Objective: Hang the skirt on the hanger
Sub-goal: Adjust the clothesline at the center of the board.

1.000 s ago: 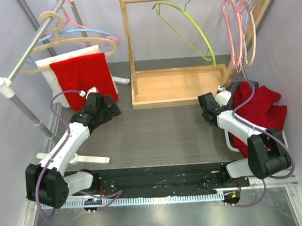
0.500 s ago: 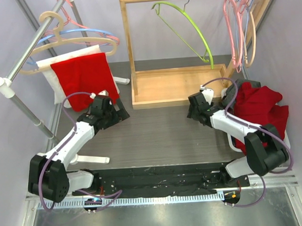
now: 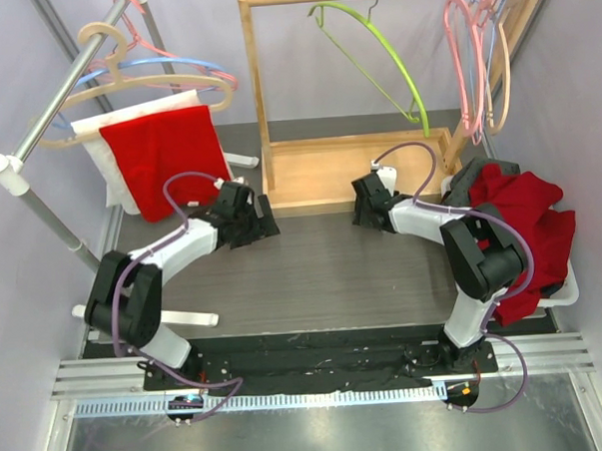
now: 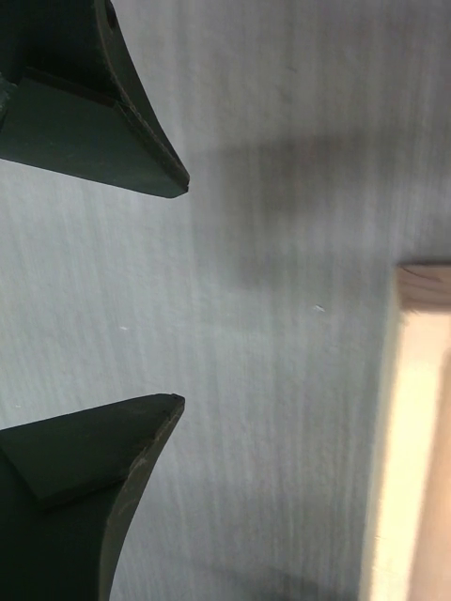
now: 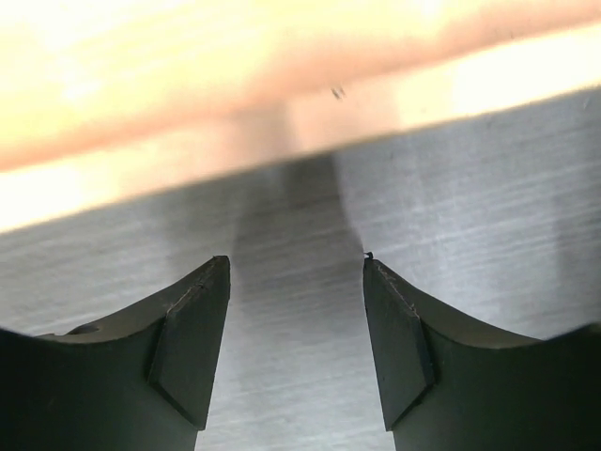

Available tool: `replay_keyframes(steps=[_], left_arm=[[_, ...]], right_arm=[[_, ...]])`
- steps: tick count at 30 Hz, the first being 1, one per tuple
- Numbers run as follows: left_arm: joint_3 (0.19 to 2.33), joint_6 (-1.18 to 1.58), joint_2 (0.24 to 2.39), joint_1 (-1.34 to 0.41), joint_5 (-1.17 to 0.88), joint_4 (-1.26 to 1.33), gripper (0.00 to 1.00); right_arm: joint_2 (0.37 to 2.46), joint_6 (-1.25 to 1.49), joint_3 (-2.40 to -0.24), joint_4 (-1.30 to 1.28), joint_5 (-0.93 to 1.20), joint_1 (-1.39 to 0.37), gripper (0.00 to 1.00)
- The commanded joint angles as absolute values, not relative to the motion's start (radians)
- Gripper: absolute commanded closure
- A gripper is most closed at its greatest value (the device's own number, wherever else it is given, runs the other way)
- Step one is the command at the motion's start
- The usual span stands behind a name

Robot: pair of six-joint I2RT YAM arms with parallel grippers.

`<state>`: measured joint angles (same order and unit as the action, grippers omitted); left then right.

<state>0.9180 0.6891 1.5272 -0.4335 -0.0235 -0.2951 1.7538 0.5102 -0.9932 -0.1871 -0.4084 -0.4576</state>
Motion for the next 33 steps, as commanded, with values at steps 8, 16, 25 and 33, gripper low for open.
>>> replay_keyframes(steps=[8,16,25,33], left_arm=[[1.14,0.647,1.77,-0.457,0.11,-0.221,0.15],[1.331,0.641,1.946,-0.457,0.169,-0.242,0.16],[1.508,0.603,2.068,-0.459,0.201,-0.321,0.18],[1.312,0.615,1.904,-0.474,0.189,-0.319,0.1]], right_arm=[[1.772,0.497,-1.052,-0.104,-0.391,-0.379,0.36],[1.842,0.479,-1.127,-0.089,-0.364,-0.315,0.36],[1.884,0.456,-1.226,-0.113,-0.328,-0.282,0.36],[1.663,0.499,-1.123,-0.238,-0.247,-0.291,0.33]])
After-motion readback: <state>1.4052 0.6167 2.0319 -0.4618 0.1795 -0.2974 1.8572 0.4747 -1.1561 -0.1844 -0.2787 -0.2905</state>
